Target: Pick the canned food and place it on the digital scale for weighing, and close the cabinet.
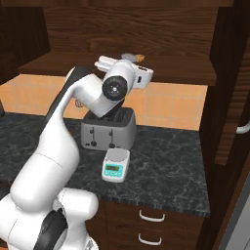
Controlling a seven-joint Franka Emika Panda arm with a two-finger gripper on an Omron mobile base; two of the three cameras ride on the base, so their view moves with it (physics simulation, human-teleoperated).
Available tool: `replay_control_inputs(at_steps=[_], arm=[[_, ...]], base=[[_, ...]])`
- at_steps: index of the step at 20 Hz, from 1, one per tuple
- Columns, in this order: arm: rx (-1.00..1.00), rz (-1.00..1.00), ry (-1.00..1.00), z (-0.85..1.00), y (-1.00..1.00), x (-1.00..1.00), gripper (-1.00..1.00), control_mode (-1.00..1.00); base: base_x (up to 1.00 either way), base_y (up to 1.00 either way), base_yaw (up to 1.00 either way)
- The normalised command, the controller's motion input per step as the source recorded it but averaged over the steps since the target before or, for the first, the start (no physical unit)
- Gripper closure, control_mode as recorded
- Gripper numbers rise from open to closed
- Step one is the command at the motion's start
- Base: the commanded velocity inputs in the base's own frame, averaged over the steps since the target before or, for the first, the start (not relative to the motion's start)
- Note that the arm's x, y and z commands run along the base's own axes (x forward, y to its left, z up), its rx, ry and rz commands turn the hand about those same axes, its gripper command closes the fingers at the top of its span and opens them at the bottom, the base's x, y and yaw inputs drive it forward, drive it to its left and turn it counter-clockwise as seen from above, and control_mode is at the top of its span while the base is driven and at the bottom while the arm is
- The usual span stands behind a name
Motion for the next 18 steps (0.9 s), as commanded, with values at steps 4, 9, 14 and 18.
replay_control_inputs(at_steps=[4, 9, 14, 18], arm=[[0.0, 0.26, -0.01, 0.42, 0.0, -1.0, 1.0, -1.0], [-0.08, 0.31, 0.0, 0.06, 0.12, -1.0, 1.0, -1.0], [-0.18, 0.29, -0.01, -0.45, 0.74, -1.0, 1.0, -1.0], [-0.01, 0.45, 0.03, -0.79, 0.39, -0.94, 1.0, -1.0]], base=[[0.0, 0.0, 0.0], [0.0, 0.0, 0.0], [0.0, 0.0, 0.0], [0.0, 0.0, 0.0]])
